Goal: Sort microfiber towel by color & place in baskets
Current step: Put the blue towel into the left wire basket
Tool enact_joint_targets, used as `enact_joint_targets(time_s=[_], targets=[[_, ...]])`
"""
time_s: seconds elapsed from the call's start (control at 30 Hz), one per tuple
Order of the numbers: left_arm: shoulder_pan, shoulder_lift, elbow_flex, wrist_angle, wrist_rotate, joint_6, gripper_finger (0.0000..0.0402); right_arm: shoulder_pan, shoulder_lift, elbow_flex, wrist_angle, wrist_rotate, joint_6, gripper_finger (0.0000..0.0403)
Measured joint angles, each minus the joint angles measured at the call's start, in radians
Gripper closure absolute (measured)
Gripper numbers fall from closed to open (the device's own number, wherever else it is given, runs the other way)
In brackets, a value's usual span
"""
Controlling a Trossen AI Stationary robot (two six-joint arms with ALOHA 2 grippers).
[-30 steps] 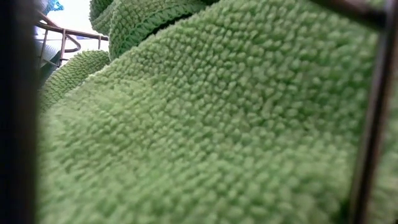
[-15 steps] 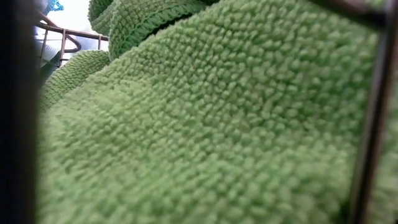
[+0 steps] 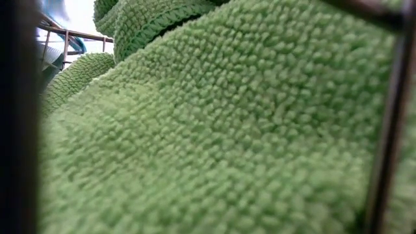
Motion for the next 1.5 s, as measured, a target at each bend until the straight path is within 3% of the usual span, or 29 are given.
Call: enact_joint_targets(time_s=[0.27,0.57,0.7,0.87,1.07,1.3,1.5], targets=[[-0.183,0.059,0.000,0.023,-0.061,-0.075,0.0401,0.000,0.000,0.000,0.000,0.000,0.020,0.0188],[-0.286,0.070,0.000,0.064,-0.115,-0.119,0.0401,0.000,0.000,0.000,-0.004,0.000,0.060,0.0188],[-0.321,0.076,0.000,0.011,-0.130,-0.140,0.0401,0.000,0.000,0.000,-0.038,0.000,0.093,0.0188],[-0.357,0.103,0.000,-0.118,-0.246,-0.187,0.0401,0.000,0.000,-0.001,-0.082,-0.001,0.131,0.0188],[-0.379,0.151,-0.001,-0.211,-0.372,-0.337,0.0401,0.000,0.000,-0.002,-0.104,-0.001,0.168,0.0188],[-0.407,0.204,-0.002,-0.271,-0.383,-0.627,0.0401,0.000,0.000,-0.003,-0.123,-0.001,0.183,0.0188],[-0.466,0.226,-0.002,-0.460,-0.419,-0.836,0.0401,0.000,0.000,-0.003,-0.124,-0.001,0.183,0.0188]])
